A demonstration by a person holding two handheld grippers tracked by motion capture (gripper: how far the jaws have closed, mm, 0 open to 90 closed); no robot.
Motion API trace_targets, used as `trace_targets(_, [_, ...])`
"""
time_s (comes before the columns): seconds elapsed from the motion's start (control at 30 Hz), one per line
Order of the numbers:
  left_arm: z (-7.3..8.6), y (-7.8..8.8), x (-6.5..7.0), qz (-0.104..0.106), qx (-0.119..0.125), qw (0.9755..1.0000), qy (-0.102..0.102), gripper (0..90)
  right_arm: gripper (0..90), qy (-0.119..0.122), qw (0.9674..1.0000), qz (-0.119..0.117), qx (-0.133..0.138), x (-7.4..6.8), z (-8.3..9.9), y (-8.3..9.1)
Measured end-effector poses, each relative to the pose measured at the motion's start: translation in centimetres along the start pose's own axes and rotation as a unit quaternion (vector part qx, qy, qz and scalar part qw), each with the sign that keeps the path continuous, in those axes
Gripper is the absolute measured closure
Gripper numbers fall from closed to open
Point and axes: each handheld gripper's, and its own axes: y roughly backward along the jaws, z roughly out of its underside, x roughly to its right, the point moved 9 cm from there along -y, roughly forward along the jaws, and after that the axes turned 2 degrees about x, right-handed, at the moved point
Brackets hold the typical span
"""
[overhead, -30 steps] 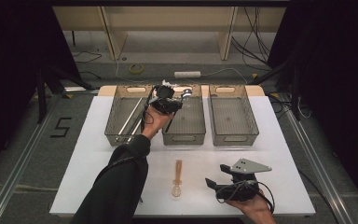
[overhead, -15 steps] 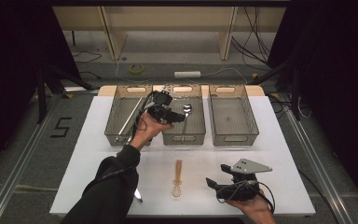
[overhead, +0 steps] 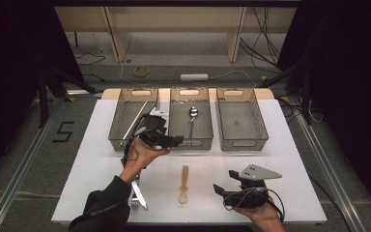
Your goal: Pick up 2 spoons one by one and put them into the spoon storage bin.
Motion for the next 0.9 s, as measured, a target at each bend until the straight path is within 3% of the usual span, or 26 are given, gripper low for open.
trace_targets(0.33, [2.9, 0.2, 1.3, -0.009, -0.025, 0.9996, -0.001, 20.0, 27.0, 0.003, 1.0000, 0.001, -0.001, -0.2, 0.0, 0.1])
trace_targets(0.6, [4.8, -0.5, 2.3, -0.015, -0.041, 0.9990, 0.006, 18.4, 27.0, -0.001, 1.0000, 0.006, 0.002, 0.0, -0.1, 0.3])
trace_targets(0.9, [6.6, -1.5, 3.1, -0.018, -0.060, 0.9981, -0.002, 17.8, 27.0, -0.003, 0.9999, 0.009, 0.005, 0.2, -0.1, 0.3])
